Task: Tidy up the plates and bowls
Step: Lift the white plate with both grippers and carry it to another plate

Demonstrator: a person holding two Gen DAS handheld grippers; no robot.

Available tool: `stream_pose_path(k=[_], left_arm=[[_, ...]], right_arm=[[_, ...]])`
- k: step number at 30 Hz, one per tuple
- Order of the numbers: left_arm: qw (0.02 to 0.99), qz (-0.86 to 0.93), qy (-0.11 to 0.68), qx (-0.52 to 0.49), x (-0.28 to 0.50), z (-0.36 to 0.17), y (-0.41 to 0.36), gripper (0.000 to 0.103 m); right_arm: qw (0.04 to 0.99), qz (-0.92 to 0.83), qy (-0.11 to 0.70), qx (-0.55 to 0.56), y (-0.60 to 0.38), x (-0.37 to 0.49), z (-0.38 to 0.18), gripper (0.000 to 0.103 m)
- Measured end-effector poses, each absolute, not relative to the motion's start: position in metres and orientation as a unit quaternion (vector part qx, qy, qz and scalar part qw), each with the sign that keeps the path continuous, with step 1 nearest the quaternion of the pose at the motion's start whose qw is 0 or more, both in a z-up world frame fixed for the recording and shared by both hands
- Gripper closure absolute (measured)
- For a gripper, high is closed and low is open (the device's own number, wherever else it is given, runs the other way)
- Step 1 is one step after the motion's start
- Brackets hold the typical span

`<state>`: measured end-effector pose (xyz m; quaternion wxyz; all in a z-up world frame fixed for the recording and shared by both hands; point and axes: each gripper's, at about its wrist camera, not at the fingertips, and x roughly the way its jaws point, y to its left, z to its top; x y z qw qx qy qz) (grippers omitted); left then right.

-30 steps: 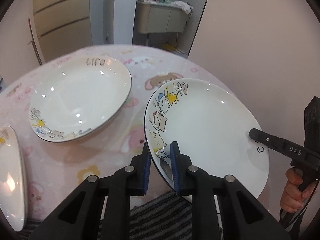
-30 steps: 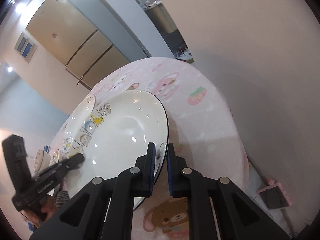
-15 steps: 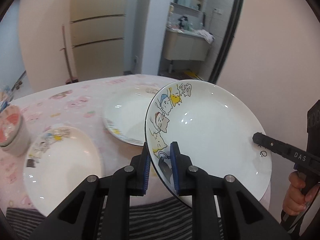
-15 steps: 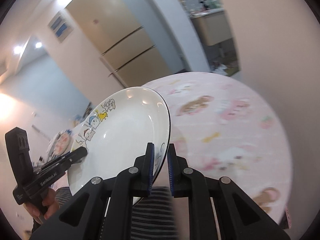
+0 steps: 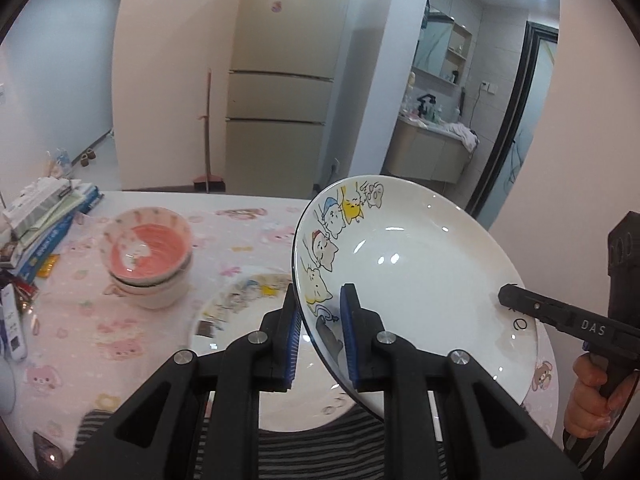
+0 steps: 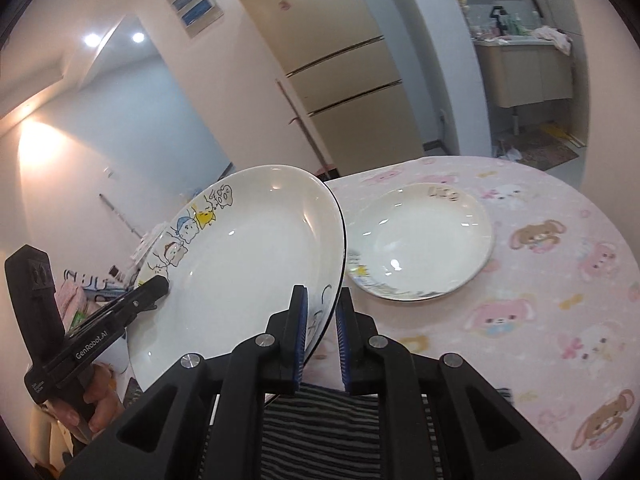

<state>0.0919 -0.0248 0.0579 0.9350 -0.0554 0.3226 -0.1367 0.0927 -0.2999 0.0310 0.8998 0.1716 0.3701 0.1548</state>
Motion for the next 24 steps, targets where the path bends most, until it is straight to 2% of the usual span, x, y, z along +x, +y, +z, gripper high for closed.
stream_pose_path(k=[6, 12, 24], left_arm=[[0.945, -0.098, 0.309, -0.049, 0.084, 0.057, 0.021, 0.086], [0.936, -0.089, 0.334, -0.065, 0.083, 0.032, 0.05, 0.086], [0.916, -0.089, 0.387, -0.067, 0.11, -0.009, 0.046, 0.086]], right_arm=[[0.888, 0.179, 0.394, 0.157, -0.248, 0.105, 0.021, 0.088], [0.882, 0.184, 0.408, 0.147, -0.224, 0.113, 0.008, 0.088], [0.87, 0.154, 0.451, 0.126, -0.217, 0.144, -0.028, 0.088]])
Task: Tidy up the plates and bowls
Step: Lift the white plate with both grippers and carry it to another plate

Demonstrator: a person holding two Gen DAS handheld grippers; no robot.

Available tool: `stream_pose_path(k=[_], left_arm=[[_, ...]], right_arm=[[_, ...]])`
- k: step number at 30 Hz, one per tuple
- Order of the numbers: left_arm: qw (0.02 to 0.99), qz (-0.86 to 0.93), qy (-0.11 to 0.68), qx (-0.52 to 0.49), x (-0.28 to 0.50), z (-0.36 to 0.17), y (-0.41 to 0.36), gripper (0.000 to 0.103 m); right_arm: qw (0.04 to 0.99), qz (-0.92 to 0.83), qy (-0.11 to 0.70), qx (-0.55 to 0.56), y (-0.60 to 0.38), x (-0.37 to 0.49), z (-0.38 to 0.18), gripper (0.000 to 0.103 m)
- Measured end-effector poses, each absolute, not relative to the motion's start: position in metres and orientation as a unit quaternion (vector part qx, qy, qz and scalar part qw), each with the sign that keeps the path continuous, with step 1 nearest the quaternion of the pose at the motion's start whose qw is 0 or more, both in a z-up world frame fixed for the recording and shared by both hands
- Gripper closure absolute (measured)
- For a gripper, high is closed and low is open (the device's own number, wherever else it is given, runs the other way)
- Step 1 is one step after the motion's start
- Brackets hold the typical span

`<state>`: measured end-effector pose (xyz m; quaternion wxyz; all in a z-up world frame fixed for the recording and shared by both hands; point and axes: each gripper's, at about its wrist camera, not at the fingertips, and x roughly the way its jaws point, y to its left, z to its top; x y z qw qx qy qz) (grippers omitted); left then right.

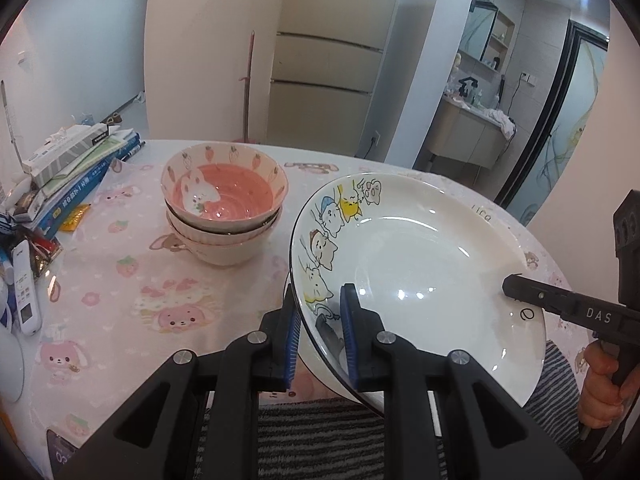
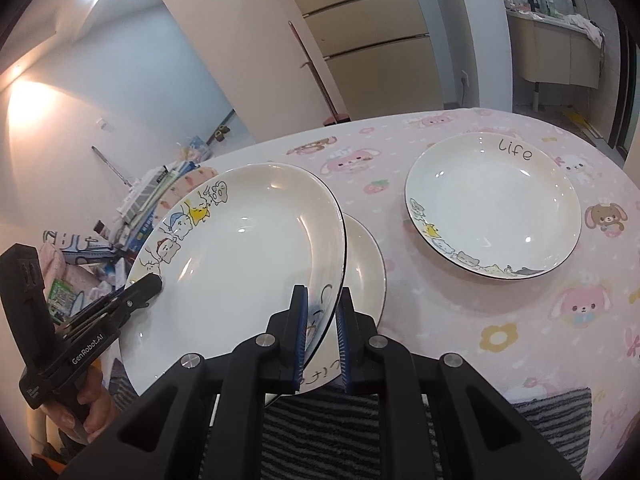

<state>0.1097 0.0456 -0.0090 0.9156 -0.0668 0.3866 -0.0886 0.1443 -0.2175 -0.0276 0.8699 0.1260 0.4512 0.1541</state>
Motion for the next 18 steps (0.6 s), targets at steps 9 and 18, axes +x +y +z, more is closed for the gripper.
stream_pose_path(k=[9, 18], left_arm=[[0.9, -0.09, 0.422, -0.059, 0.127, -0.04, 0.038, 0.086], [0.893, -0.091, 0.437, -0.06, 0.132, -0.051, 0.034, 0.086]], right_arm=[[0.855, 0.143, 0.48, 0.137, -0.227, 0.159, -0.06, 0.088], [0.85, 0.135, 0.49, 0.136, -0.229, 0.161, -0.068, 0.088]])
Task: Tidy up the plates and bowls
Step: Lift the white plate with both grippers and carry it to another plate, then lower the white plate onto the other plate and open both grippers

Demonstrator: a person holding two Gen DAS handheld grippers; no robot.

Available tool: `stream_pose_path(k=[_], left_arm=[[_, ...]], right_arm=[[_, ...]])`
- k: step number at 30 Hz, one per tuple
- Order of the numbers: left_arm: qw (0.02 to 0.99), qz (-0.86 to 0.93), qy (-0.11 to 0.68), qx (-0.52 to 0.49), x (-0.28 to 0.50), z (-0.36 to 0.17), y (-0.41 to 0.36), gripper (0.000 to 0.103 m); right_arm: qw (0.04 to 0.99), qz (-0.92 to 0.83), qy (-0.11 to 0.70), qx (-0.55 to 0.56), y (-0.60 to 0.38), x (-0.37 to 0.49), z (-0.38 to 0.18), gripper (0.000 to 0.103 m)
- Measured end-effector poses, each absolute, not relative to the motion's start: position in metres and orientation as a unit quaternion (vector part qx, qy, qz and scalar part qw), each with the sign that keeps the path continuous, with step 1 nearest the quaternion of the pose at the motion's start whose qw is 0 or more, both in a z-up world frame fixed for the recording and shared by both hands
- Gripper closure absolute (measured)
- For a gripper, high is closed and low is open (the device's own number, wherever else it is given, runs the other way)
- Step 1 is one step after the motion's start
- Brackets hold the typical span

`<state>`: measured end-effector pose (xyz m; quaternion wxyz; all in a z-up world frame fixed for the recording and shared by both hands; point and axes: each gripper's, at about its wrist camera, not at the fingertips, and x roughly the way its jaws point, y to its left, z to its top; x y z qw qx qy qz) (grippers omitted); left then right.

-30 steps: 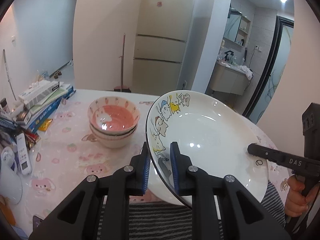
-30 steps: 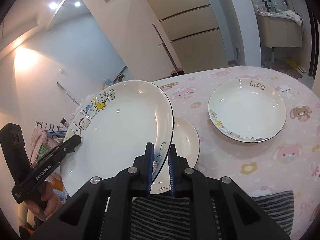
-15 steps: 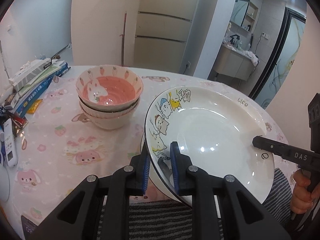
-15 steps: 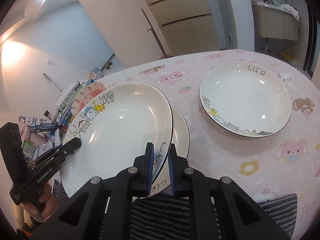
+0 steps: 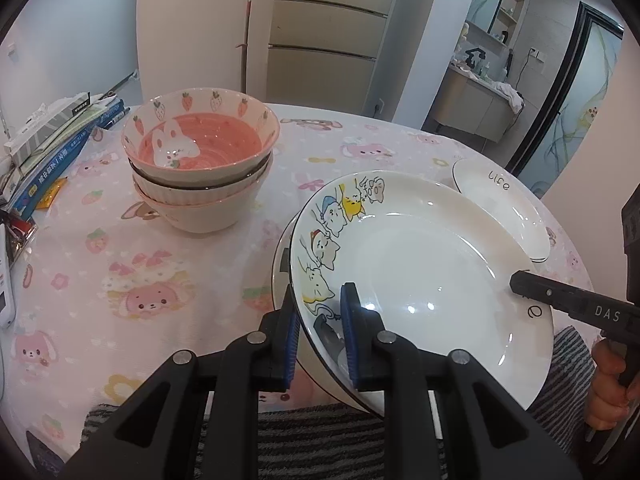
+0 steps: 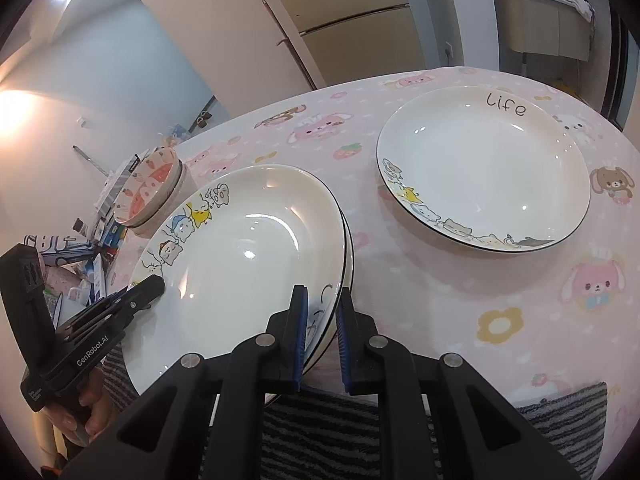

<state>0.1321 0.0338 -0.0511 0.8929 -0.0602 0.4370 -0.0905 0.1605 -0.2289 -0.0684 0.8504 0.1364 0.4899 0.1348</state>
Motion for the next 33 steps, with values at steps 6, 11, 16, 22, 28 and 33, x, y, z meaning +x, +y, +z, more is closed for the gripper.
stream_pose_path(k=[6, 11, 16, 22, 28, 33], left_arm=[[0.889, -0.091, 0.446, -0.056, 0.134, -0.058, 0.03, 0.086], [0.888, -0.091, 0.448, -0.051, 0.136, -0.06, 0.028, 0.086], [0.885, -0.093, 0.453, -0.051, 0.137, -0.063, 0.027, 0.086], [0.883, -0.089, 0.458, -0.048, 0.138, -0.068, 0.025, 0.085], [0.88, -0.087, 0.466, -0.036, 0.138, -0.073, 0.02, 0.083], [0.879, -0.088, 0.468, -0.011, 0.138, -0.076, 0.012, 0.081]], right_arm=[[0.848, 0.128, 0.496, 0.134, -0.229, 0.162, -0.075, 0.088], [0.848, 0.124, 0.498, 0.133, -0.229, 0.164, -0.076, 0.088], [0.848, 0.122, 0.499, 0.133, -0.229, 0.164, -0.078, 0.088], [0.848, 0.117, 0.501, 0.126, -0.227, 0.163, -0.078, 0.088], [0.856, 0.102, 0.497, 0.099, -0.22, 0.159, -0.075, 0.088], [0.867, 0.087, 0.484, 0.079, -0.22, 0.154, -0.07, 0.088]])
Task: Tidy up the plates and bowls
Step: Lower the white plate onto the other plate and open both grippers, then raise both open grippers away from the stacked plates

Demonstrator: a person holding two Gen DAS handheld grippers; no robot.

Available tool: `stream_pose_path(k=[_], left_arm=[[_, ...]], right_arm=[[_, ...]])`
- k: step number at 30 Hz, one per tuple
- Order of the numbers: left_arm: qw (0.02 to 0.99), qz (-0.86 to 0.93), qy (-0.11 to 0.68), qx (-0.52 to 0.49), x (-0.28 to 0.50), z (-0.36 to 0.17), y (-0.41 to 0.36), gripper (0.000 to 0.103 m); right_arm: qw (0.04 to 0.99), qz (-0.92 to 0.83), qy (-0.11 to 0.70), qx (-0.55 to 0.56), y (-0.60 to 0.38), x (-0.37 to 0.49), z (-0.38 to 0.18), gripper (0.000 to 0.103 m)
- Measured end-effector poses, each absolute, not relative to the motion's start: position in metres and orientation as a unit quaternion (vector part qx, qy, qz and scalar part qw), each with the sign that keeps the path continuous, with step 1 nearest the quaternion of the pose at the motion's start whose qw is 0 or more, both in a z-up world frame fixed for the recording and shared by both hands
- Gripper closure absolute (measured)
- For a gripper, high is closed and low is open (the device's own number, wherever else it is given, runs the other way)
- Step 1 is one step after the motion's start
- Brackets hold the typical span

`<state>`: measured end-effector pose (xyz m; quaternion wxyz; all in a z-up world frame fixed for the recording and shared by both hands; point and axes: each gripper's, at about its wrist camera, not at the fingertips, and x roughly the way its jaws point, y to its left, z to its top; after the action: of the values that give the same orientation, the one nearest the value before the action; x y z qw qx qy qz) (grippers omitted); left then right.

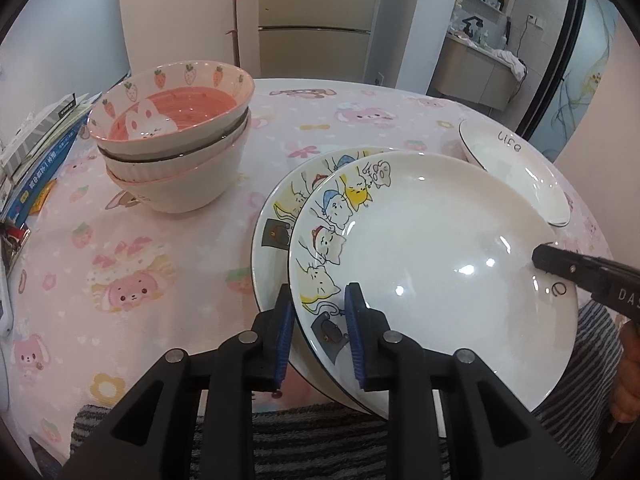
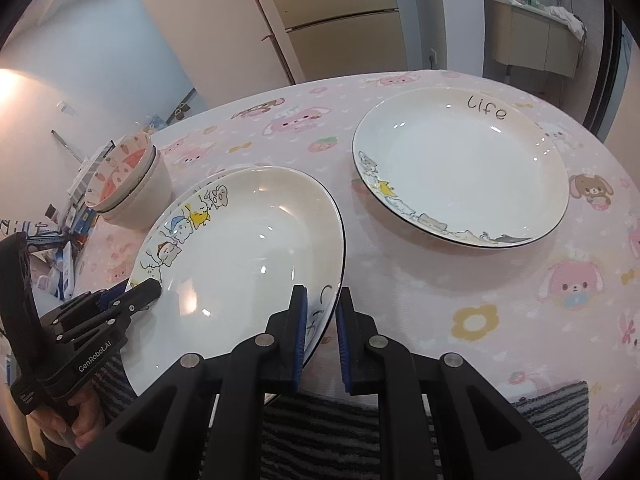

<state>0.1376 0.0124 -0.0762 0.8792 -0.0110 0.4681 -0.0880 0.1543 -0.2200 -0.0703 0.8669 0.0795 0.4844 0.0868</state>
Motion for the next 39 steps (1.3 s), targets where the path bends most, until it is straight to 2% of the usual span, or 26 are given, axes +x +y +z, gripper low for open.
stream_pose_path(k=[3, 9, 11, 13, 17, 22, 28, 36, 39], left_arm=[[0.88, -0.084, 0.468, 0.01, 0.138, -0.078, 0.006, 0.08], [0.883, -0.095, 0.46, 0.013, 0.136, -0.076, 0.004, 0.061], [0.892, -0.095, 0.441, 0.01, 0.131, -0.07, 0.006, 0.045], [0.906, -0.09, 0.414, 0.014, 0.124, -0.062, 0.006, 0.034], [0.923, -0.076, 0.376, 0.021, 0.115, -0.05, 0.009, 0.021], [0.914, -0.049, 0.403, -0.002, 0.127, -0.059, 0.02, 0.02], [0.876, -0.051, 0.477, -0.052, 0.146, -0.086, 0.035, 0.02], [0.871, -0.044, 0.487, -0.046, 0.143, -0.089, 0.032, 0.02], [0.87, -0.053, 0.488, -0.049, 0.142, -0.09, 0.033, 0.019]], right_arm=[[0.871, 0.082, 0.479, 0.069, -0.22, 0.152, -0.069, 0.088], [0.868, 0.093, 0.481, 0.079, -0.224, 0.153, -0.07, 0.088], [0.868, 0.095, 0.481, 0.078, -0.223, 0.153, -0.071, 0.088], [0.869, 0.095, 0.48, 0.077, -0.223, 0.153, -0.072, 0.088], [0.869, 0.096, 0.479, 0.077, -0.223, 0.153, -0.072, 0.089], [0.869, 0.1, 0.478, 0.078, -0.224, 0.153, -0.073, 0.089], [0.874, 0.105, 0.471, 0.064, -0.22, 0.154, -0.074, 0.089], [0.876, 0.12, 0.462, 0.064, -0.217, 0.153, -0.082, 0.088], [0.881, 0.124, 0.454, 0.05, -0.21, 0.152, -0.088, 0.085]])
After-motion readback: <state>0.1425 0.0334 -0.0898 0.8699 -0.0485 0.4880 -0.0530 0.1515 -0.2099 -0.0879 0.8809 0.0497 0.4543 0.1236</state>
